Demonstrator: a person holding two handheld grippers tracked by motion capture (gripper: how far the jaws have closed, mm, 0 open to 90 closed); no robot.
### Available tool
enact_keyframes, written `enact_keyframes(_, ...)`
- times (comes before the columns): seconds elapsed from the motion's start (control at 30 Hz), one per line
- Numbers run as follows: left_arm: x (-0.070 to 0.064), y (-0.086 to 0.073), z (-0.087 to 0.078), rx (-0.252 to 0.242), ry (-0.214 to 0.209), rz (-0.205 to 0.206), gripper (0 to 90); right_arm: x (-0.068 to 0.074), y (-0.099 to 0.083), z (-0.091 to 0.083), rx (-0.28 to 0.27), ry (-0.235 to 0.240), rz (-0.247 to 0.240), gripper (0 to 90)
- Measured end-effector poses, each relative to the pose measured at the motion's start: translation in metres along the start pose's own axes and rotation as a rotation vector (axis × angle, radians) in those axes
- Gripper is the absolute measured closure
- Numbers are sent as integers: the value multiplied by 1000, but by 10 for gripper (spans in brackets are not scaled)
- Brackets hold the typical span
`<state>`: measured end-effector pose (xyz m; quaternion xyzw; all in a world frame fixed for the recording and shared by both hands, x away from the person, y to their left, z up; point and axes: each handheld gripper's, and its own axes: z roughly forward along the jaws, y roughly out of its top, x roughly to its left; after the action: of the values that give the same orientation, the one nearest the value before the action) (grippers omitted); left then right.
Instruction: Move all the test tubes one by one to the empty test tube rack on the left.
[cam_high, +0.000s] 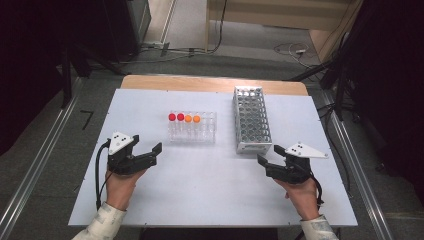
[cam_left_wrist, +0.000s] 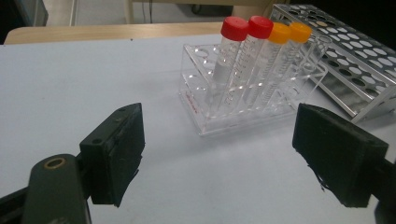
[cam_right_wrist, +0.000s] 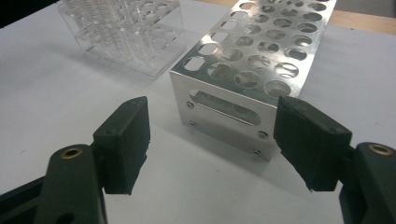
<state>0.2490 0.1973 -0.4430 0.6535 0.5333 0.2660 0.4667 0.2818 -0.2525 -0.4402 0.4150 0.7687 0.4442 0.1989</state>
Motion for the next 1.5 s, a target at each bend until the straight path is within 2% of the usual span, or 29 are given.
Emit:
enact_keyframes(0.33, 7, -7, -4, 16, 22, -11, 153, -13, -7, -11, -5, -25, 22, 255)
enact_keyframes(0.8, 13, -12, -12, 3, 54, -20, 151, -31, -17, -25, -11, -63, 46, 254)
enact_keyframes(1.5, 25, -20, -24, 14, 77, -38, 132, -48, -29, -41, -14, -114, 78, 241)
